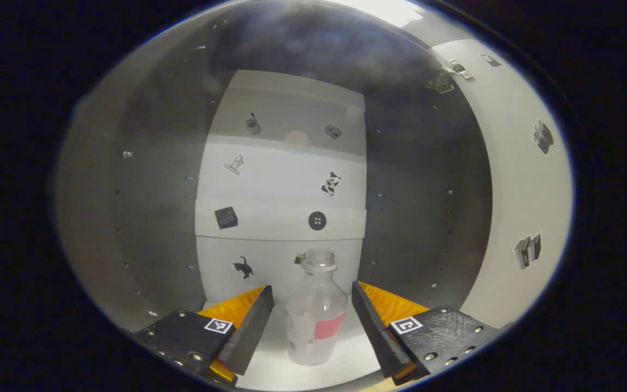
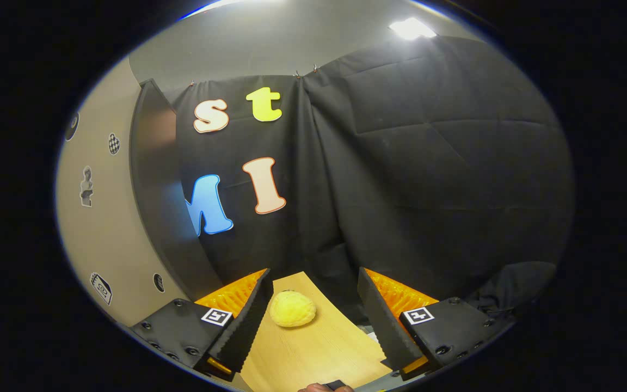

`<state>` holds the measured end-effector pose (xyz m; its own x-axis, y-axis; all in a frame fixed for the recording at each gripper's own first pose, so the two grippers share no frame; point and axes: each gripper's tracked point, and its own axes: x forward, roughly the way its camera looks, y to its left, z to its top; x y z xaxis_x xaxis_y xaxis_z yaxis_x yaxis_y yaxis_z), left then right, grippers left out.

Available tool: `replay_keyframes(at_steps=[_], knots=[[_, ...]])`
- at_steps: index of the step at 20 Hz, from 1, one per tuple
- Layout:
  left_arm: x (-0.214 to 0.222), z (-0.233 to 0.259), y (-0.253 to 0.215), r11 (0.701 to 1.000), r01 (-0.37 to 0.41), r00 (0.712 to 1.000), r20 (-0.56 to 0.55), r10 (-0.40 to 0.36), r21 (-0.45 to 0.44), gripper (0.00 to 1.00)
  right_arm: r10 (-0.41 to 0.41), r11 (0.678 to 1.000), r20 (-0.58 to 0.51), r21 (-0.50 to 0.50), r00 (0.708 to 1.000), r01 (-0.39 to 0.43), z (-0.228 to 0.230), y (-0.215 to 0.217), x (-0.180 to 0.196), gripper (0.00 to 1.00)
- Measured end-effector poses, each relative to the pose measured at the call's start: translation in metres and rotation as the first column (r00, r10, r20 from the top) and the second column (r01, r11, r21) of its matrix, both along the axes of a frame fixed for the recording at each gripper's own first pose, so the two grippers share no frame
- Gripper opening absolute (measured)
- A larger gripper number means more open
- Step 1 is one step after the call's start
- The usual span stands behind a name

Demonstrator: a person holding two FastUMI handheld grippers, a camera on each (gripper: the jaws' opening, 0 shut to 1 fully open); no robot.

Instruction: Open the cabinet door with the right hand, grasp the bottle in the cabinet with the left hand and place it on the coaster, then close the cabinet door with the right hand.

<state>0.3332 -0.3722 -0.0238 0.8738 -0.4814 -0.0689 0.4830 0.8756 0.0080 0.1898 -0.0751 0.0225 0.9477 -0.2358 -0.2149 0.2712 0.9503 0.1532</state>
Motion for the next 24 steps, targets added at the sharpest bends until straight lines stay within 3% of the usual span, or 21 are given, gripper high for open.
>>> replay_keyframes(at_steps=[8,13,20,24], knots=[[0.018,-0.03,0.003,0.998,-0.038,0.996,-0.08,0.034,-0.04,0.91,0.003,1.0,-0.03,-0.007,1.0,-0.003,-0.012,-0.009,0.006,0.98],[0.01,-0.026,0.004,0.998,-0.043,0.995,-0.087,0.039,-0.048,0.75,0.033,0.999,-0.047,-0.017,0.998,-0.034,-0.019,-0.009,0.01,0.98],[-0.029,0.0,0.019,0.999,-0.044,0.999,-0.028,0.043,-0.027,0.73,0.114,0.993,-0.059,0.001,0.992,-0.114,-0.027,0.009,0.033,0.98],[-0.068,0.023,0.036,1.0,-0.014,1.0,-0.003,0.014,-0.023,0.72,0.141,0.99,-0.047,0.004,0.989,-0.141,-0.028,0.023,0.025,0.98]])
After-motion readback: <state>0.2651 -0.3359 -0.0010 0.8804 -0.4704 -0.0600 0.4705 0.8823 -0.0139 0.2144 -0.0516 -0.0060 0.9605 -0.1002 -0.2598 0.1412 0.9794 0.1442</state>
